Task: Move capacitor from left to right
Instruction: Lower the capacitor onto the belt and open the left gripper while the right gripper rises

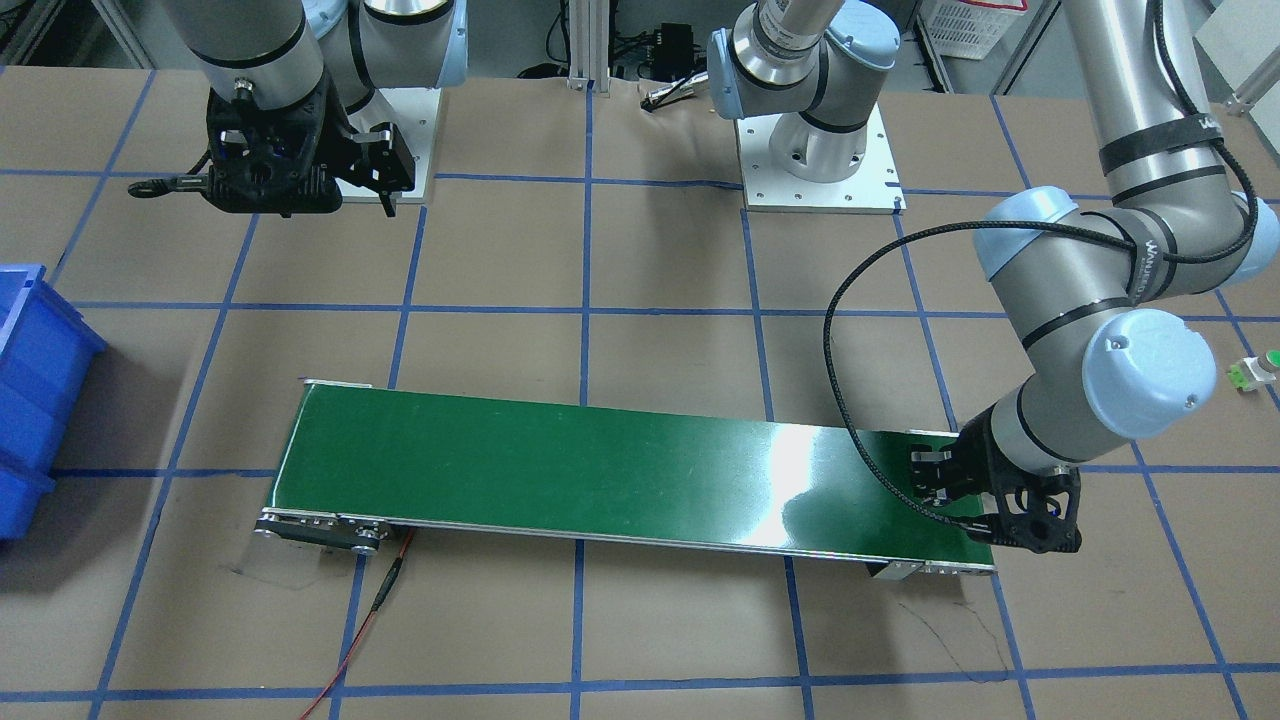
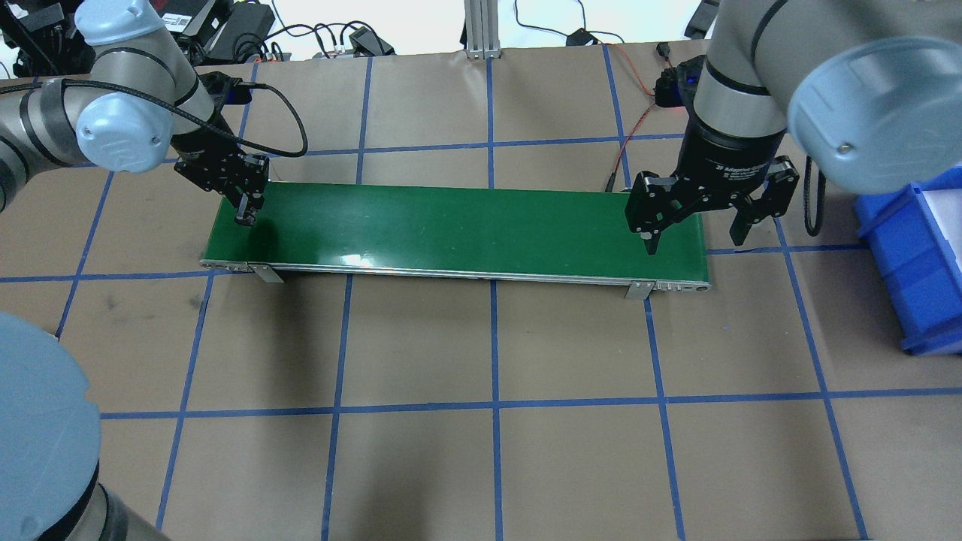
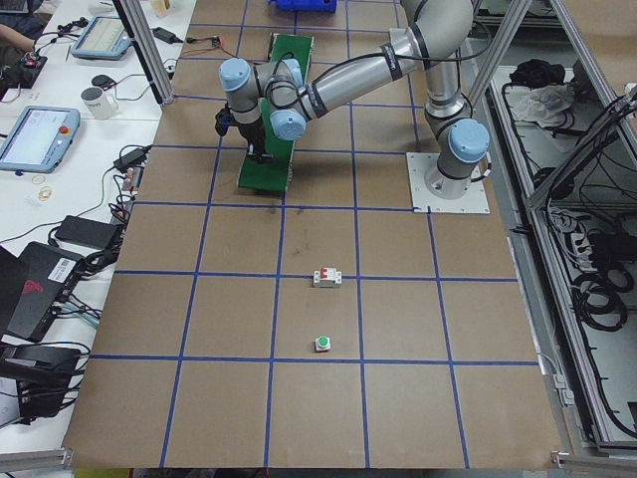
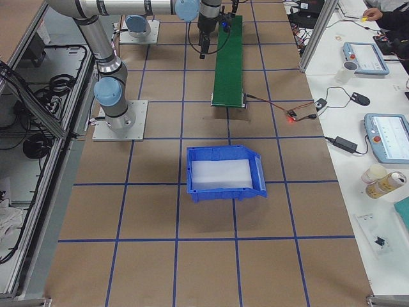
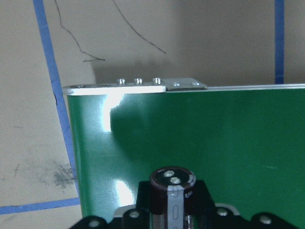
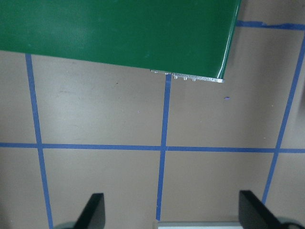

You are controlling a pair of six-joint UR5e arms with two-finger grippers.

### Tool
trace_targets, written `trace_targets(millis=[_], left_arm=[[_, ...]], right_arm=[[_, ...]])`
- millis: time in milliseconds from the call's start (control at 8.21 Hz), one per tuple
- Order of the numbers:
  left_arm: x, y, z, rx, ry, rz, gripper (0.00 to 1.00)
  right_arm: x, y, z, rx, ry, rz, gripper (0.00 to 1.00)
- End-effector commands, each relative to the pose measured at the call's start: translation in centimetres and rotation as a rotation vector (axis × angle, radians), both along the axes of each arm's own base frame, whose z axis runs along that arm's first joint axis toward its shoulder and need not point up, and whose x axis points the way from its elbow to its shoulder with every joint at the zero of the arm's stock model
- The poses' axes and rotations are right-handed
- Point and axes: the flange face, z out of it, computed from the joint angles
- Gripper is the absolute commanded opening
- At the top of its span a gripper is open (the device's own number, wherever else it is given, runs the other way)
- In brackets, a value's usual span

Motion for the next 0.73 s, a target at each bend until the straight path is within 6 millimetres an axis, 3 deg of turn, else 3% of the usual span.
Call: trace_targets(millis=[0, 122, 244, 365, 609], left_arm=[[0.0, 0.0, -0.4, 0.005, -0.002, 0.001, 0.14], [0.0, 0.1, -0.4, 0.006, 0.002, 0.003, 0.27], [-0.1, 0.0, -0.6, 0.009, 0.003, 0.006, 0.55], [-0.3, 0.0, -0.7, 0.009, 0.015, 0.047, 0.95], [-0.5, 0.0, 0.4, -0.008, 0.025, 0.092, 1.0]], right_arm=[[0.1, -5.7, -4.4, -0.101, -0.008, -0.01, 1.0], [0.4, -8.0, -6.4, -0.157, -0.025, -0.013, 1.0], [0.5, -9.8, -8.4, -0.189, -0.026, -0.008, 1.0], [0.6, -10.7, -9.5, -0.206, -0.029, -0.005, 1.0], [-0.3, -10.3, -10.9, -0.173, -0.014, -0.012, 0.96]])
